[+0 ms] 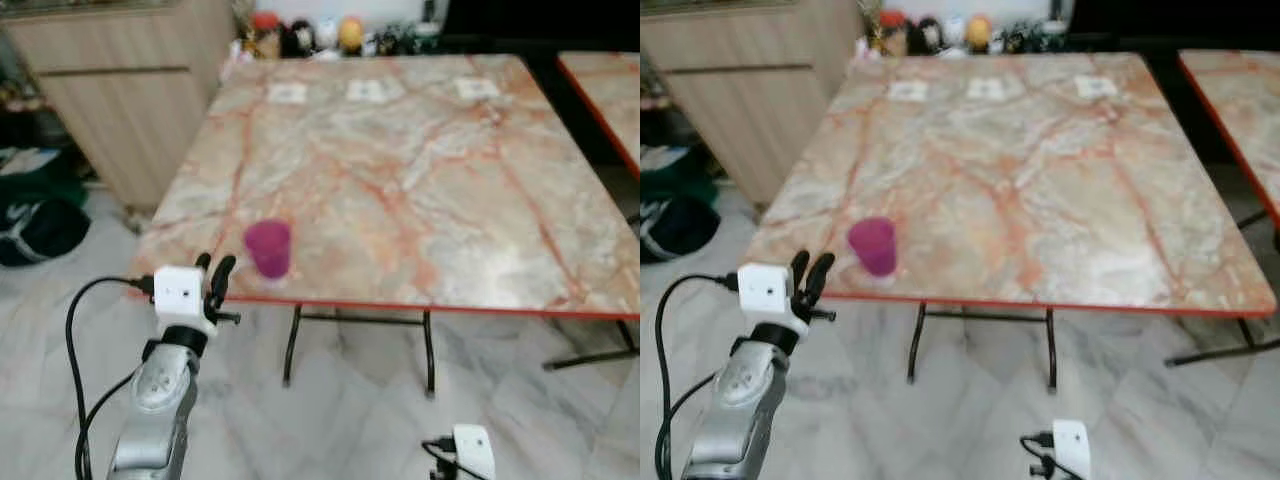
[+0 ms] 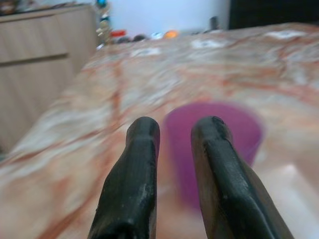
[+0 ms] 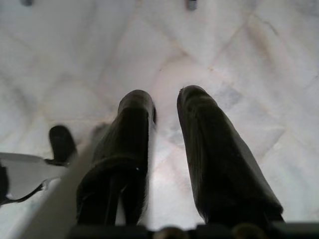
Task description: Setting the table
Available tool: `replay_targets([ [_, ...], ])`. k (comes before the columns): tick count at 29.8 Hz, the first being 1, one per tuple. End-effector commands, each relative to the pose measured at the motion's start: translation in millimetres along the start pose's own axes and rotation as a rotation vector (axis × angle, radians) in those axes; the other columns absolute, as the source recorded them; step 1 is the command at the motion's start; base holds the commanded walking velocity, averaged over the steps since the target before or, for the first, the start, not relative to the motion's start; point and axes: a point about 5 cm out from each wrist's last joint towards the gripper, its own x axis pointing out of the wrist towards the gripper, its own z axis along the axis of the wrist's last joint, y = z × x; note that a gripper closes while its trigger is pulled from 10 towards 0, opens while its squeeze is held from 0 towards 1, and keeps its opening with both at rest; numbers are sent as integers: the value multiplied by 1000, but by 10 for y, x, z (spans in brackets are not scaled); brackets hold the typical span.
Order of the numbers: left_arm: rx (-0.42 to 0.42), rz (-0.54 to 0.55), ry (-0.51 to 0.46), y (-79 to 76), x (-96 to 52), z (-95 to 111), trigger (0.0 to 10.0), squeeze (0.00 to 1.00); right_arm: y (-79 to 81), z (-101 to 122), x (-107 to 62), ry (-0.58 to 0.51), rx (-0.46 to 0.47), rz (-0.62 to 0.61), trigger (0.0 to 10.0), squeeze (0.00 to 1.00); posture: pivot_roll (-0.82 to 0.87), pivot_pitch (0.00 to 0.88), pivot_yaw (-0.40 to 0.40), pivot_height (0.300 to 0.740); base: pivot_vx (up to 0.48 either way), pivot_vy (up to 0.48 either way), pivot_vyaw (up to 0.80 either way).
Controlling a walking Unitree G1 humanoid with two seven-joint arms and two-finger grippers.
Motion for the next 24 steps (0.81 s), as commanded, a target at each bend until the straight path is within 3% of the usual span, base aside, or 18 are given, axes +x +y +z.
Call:
replay_targets([
  [1, -16, -43, 9, -46, 2, 28, 10000, 0, -26, -37, -7, 14, -7, -9, 10000, 0, 14, 93, 41, 740, 0, 0, 0],
  [5, -42, -77, 22, -79, 59, 84, 10000, 0, -9, -38, -6, 16, -12, -7, 10000, 0, 15, 91, 45, 740, 0, 0, 0],
  [14, -92, -45, -5, 44, 201, 295, 10000, 0, 21, -28, -2, 16, -14, -6, 10000, 0, 14, 95, 50, 740, 0, 0, 0],
  [16, -103, -21, 25, 112, 247, 343, 10000, 0, 21, -32, -2, 17, -15, -7, 10000, 0, 15, 98, 52, 740, 0, 0, 0],
  [17, -139, 25, 84, 200, 293, 362, 10000, 0, 21, -33, -2, 17, -13, -8, 10000, 0, 17, 99, 52, 740, 0, 0, 0],
  [19, -146, 36, 102, 224, 306, 367, 10000, 0, 21, -33, -2, 17, -13, -9, 10000, 0, 17, 101, 53, 740, 0, 0, 0],
  [23, -110, -60, 176, 246, 365, 474, 10000, 0, 23, -37, -3, 18, -11, -11, 10000, 0, 22, 108, 56, 740, 0, 0, 0],
  [24, -95, -76, 247, 268, 381, 486, 10000, 1000, 26, -42, -3, 21, -13, -10, 10000, 0, 22, 109, 58, 740, 0, 0, 0],
])
